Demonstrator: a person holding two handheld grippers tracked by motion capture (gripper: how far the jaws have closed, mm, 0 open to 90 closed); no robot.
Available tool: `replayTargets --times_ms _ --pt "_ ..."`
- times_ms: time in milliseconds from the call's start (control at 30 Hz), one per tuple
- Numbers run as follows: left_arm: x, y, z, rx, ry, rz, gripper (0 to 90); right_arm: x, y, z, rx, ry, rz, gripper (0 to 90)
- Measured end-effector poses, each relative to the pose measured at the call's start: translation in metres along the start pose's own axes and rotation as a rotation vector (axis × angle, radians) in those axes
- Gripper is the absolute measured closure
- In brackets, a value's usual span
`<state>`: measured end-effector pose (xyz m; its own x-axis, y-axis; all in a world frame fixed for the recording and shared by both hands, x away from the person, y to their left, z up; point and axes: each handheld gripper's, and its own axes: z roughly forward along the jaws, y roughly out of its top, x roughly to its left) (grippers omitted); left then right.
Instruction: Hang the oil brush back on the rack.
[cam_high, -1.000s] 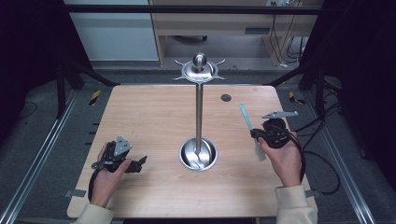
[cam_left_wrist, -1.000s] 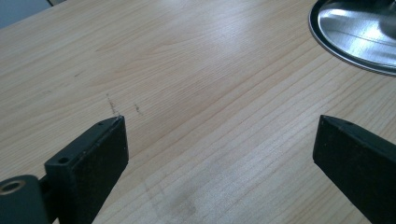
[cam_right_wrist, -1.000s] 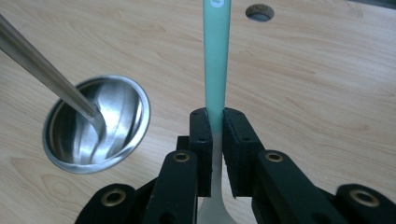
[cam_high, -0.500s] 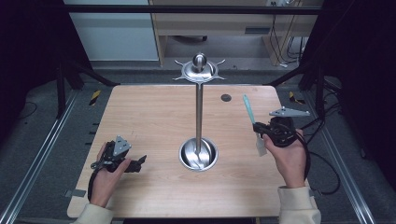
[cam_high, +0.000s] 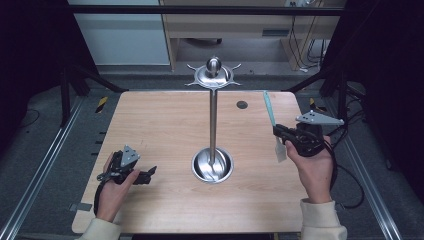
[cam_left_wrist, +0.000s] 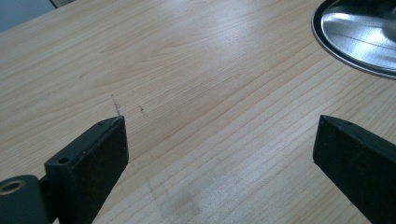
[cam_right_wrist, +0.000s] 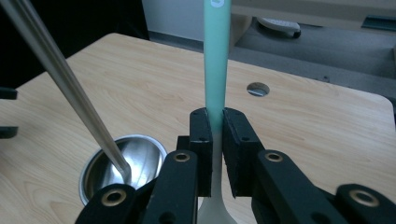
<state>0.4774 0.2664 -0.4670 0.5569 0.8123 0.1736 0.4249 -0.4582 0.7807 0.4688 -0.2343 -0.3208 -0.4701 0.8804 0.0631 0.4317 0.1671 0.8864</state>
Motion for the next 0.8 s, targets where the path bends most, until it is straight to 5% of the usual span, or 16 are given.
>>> replayTargets --times_ms 800 --pt "0.001 0.000 -0.001 -0.005 0.006 0.002 3.0 0.027 0.025 -0.034 -0.133 0.028 -0.074 82.7"
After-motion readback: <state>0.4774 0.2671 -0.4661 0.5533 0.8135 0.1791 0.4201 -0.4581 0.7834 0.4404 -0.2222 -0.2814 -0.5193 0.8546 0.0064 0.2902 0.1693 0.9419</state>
